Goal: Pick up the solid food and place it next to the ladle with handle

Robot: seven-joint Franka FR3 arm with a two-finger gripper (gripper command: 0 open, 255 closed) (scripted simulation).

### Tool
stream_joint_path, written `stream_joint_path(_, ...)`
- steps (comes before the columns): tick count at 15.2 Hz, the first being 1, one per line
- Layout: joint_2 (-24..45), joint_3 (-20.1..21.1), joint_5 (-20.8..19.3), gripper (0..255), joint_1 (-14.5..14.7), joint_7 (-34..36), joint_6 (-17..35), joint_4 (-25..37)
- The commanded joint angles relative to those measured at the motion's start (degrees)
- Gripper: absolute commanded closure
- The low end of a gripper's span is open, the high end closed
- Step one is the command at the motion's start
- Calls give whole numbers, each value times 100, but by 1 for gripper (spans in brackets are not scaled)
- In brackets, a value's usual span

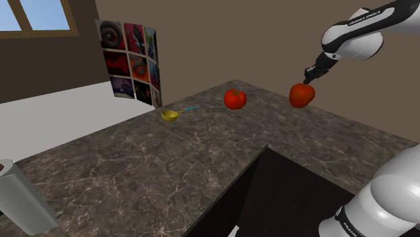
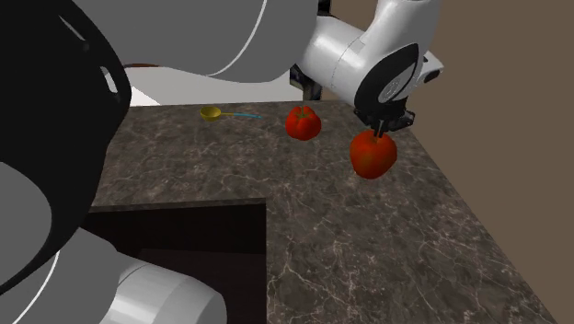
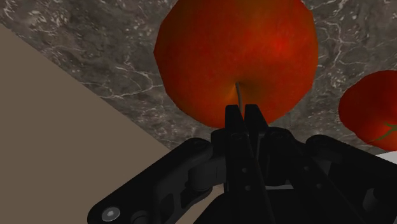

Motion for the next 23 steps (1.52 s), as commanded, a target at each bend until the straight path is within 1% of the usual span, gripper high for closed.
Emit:
stream_joint_path(1,-66,34,-63,255,-18,62,-159,102)
stream_joint_path(11,-257,153,-230,255,-56,253,-927,705)
stream_joint_path(22,-304,228,-280,255,-48,360,-1736,1473)
stream_joint_path(23,-394,355,-367,255,-32,540,-1714,1373)
